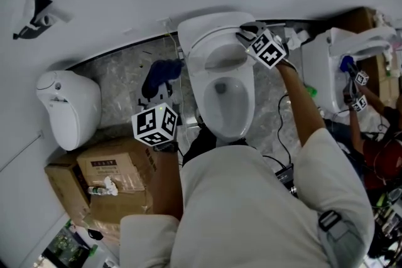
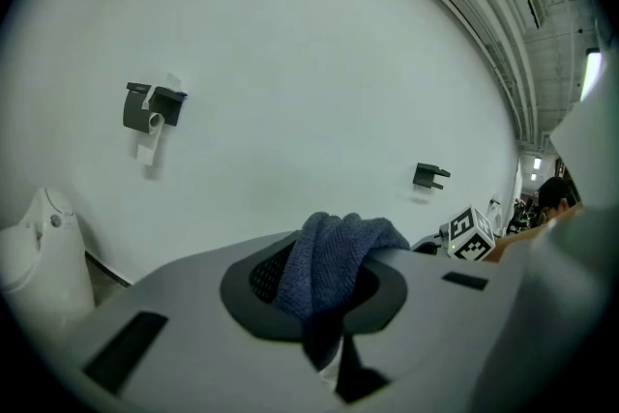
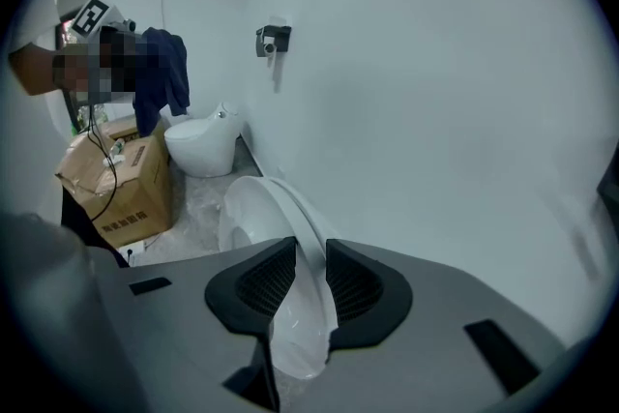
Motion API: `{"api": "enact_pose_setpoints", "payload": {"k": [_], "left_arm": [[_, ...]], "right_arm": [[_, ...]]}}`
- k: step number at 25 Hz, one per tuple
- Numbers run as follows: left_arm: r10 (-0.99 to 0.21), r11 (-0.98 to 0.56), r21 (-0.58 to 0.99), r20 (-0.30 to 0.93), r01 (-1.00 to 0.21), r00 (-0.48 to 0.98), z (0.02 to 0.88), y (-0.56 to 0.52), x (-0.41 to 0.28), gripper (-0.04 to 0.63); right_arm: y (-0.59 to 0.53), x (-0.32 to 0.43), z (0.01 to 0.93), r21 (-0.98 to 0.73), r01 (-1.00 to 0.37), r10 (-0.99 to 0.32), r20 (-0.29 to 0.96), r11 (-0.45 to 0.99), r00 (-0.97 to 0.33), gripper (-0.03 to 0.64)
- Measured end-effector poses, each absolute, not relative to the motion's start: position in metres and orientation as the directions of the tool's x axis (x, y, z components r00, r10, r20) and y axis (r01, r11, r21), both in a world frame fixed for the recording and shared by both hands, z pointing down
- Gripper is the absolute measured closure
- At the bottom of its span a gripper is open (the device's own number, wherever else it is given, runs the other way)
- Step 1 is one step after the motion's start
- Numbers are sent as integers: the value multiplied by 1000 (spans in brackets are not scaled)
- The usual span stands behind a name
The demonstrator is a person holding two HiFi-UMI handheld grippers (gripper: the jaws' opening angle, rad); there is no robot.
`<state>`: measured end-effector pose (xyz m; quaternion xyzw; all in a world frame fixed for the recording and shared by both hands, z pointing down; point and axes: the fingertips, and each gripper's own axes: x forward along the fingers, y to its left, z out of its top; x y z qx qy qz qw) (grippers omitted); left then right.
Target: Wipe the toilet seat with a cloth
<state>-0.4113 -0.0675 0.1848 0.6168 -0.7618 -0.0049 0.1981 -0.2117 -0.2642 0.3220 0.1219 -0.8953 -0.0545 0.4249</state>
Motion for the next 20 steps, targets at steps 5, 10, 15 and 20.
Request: {"api": "enact_pose_setpoints", "payload": {"k": [5, 10, 15, 20], "left_arm": [[-942, 245, 279, 297, -929, -159, 190, -66, -412, 565], [-946, 230, 298, 292, -926, -141, 188, -67, -407, 565], [-950, 215, 302, 283, -929, -128, 186, -66, -396, 565], [-958, 196, 324, 266, -926, -109, 179, -67, -387, 565]], "right_arm": [[-263, -214, 324, 317, -34, -279, 773, 948, -569, 503], [-261, -213, 328, 362, 30, -291, 794, 932, -534, 509], [-257, -212, 328, 377, 91, -290, 827, 922, -482, 515], [-245, -208, 322, 342, 88, -263, 842, 936, -472, 518]]}}
